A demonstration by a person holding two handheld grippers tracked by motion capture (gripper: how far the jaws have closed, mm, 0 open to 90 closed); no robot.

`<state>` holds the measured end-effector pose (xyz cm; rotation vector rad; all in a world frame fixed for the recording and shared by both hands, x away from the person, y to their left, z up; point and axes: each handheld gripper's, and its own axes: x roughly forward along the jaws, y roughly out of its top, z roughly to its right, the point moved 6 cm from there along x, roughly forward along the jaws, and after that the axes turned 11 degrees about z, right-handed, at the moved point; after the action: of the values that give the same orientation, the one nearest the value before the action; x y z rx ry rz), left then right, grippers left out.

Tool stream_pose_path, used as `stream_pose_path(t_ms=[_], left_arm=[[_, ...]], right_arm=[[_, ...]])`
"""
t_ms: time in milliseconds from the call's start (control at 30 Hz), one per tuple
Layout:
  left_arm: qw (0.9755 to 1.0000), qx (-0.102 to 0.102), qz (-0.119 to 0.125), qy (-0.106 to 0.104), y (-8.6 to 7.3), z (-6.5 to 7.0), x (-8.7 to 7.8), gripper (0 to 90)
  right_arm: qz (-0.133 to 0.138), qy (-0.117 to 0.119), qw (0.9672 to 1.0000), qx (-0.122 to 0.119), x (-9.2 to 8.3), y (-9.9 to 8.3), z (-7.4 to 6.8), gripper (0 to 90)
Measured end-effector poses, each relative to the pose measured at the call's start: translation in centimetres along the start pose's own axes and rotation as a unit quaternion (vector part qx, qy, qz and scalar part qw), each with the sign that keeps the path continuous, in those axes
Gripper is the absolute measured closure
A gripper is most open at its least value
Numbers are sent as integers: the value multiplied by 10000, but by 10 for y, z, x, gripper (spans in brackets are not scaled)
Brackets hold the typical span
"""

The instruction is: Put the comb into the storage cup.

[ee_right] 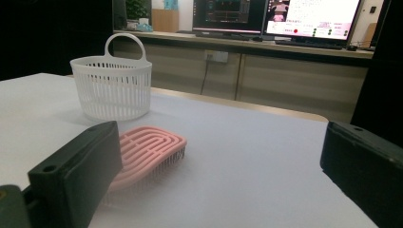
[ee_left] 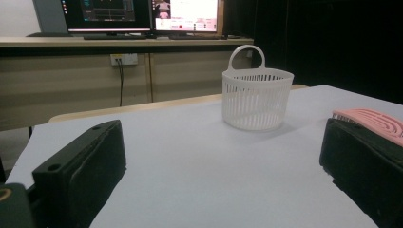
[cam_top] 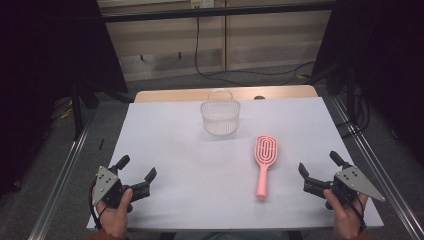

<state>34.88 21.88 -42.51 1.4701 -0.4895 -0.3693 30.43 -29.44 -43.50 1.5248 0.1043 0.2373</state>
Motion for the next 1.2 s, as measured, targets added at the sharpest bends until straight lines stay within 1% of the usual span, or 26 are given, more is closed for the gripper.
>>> stream_pose_path(t_ms=[67, 133, 267, 300, 333, 367, 400, 467, 500, 533, 600, 633, 700, 800, 833, 900, 933, 967, 1033, 1200], left_arm=[[10000, 2, -8, 2, 0, -1, 0, 15], [10000, -51, -2, 35, 0, -1, 0, 15], [10000, -25, 5, 27, 0, -1, -1, 15], [10000, -24, 10, 27, 0, -1, -1, 15], [10000, -14, -5, 39, 0, -2, -1, 15], [10000, -1, -13, 65, 0, -2, -1, 15], [10000, -2, -22, 79, 0, -3, -1, 15], [10000, -55, 15, 24, 0, -2, 0, 14], [10000, -19, 11, -5, 0, -1, 0, 14], [10000, 36, 2, -33, 1, 0, 0, 14], [10000, 22, 7, -41, 1, 0, -1, 14], [10000, -46, 36, -38, 1, 0, -1, 14], [10000, -65, 36, -39, 1, 0, -1, 14], [10000, -61, 31, -68, 1, 1, -2, 14], [10000, -27, 2, -88, 1, 1, -2, 15], [9999, -29, 20, -109, 1, 2, -3, 15], [9999, -47, 17, -122, 1, 3, -3, 15], [9999, -37, 8, -124, 1, 3, -3, 15], [9999, -20, 0, -139, 1, 3, -2, 15], [9999, -11, -22, -141, 0, 3, -1, 15]], right_arm=[[27, 13, 10000, 20, 0, 1, -1, 0], [27, 45, 10000, 9, 0, 1, -2, 0], [34, 121, 9999, 38, 1, 1, -3, 0], [66, 182, 9998, 81, 2, 1, -5, 0], [66, 182, 9998, 81, 2, 1, -5, 0], [46, 260, 9996, 98, 2, 1, -7, 0], [46, 260, 9996, 98, 2, 1, -7, 0], [45, 378, 9992, 91, 2, 1, -9, 0], [32, 414, 9991, 80, 2, 2, -10, 0], [42, 431, 9990, 132, 3, 2, -11, 0], [38, 454, 9988, 154, 3, 2, -12, 0], [44, 444, 9989, 109, 4, 2, -13, 0], [47, 483, 9988, 115, 6, 2, -17, 0], [27, 519, 9986, 75, 7, 2, -20, 0], [28, 535, 9985, 68, 8, 2, -22, 0], [41, 664, 9978, 62, 11, 3, -28, 0], [41, 664, 9978, 62, 11, 3, -28, 0], [58, 757, 9971, 88, 14, 3, -32, 0], [74, 782, 9969, 95, 15, 4, -33, 0], [75, 928, 9956, 72, 22, 5, -40, 4]])
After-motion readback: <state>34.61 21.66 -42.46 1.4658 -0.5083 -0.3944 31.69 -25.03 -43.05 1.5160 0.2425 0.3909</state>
